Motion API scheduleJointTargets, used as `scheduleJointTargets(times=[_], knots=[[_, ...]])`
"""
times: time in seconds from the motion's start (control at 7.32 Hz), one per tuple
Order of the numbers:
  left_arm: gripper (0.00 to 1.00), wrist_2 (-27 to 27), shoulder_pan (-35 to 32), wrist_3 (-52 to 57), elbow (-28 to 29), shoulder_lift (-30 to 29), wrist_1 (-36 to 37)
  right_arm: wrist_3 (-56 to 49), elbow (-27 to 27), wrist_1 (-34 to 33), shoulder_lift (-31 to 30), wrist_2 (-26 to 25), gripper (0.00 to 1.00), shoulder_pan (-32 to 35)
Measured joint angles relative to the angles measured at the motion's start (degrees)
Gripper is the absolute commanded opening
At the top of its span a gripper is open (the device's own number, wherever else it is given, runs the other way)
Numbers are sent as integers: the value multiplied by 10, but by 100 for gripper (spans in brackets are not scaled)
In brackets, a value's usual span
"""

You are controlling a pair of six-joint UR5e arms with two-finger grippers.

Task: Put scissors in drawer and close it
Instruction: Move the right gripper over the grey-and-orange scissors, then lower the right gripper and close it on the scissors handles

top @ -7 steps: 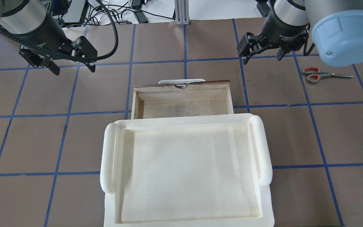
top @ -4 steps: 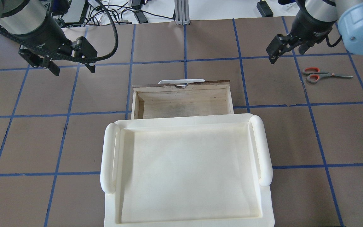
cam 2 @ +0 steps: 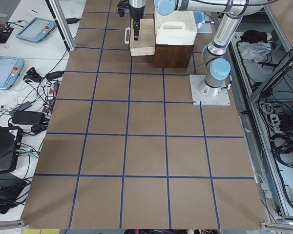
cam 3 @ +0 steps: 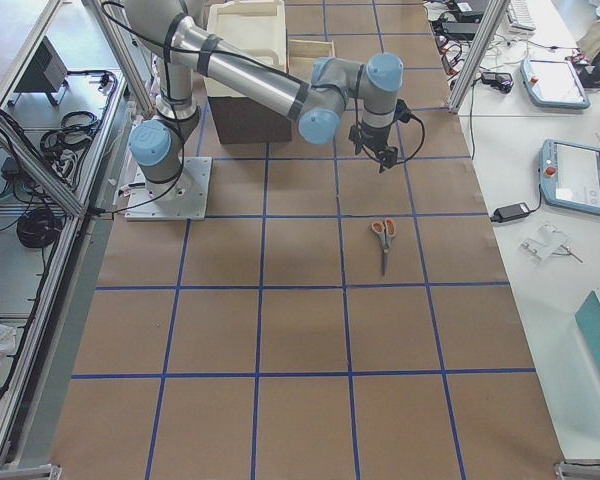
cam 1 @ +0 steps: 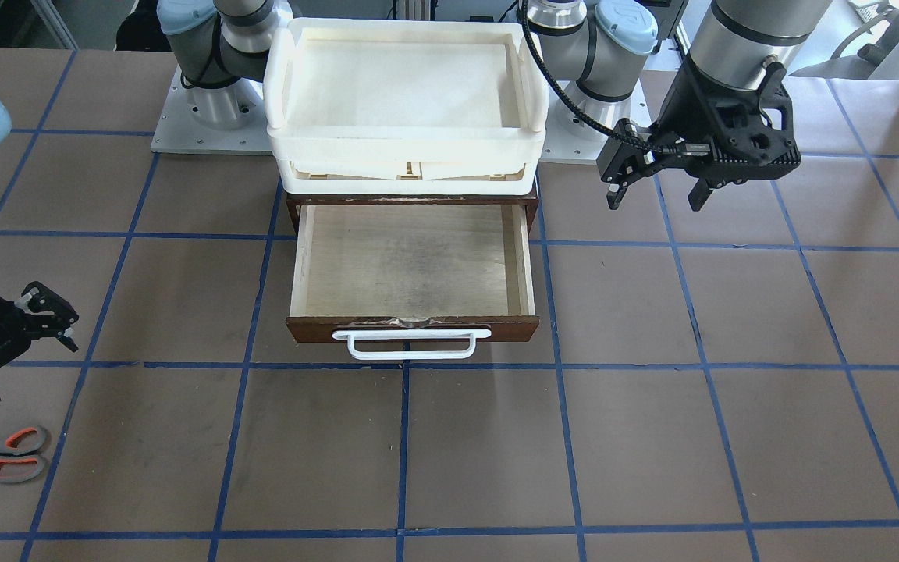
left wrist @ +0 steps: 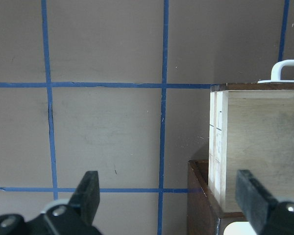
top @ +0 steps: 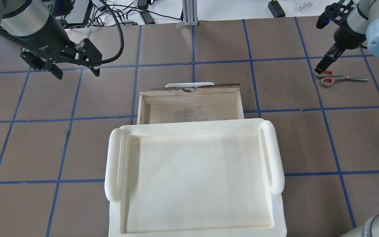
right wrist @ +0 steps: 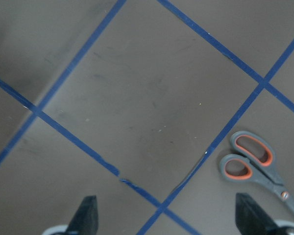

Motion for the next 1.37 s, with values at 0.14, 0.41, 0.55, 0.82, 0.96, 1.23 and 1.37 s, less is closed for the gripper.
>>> scheduleJointTargets(times=[0.14, 0.41, 0.55, 0.82, 0.96, 1.23, 1.37], knots=[[100, 0, 0, 0, 0, 0, 0, -101, -1, -23, 31, -1, 99, -18], [100, 0, 0, 0, -1, 0, 0, -263, -17, -57, 79, -10, 95, -45], [100, 0, 0, 0, -1, 0, 0, -330, -37, -69, 106, -25, 94, -49], [100, 0, 0, 0, -1, 0, 0, -423, -63, -76, 142, -41, 91, -60], [100, 1, 0, 0, -1, 0, 0, -443, -67, -76, 151, -43, 88, -68], [100, 2, 0, 0, -1, 0, 0, -457, -70, -77, 170, -44, 87, -83], [100, 2, 0, 0, -1, 0, 0, -460, -70, -77, 176, -43, 87, -85]])
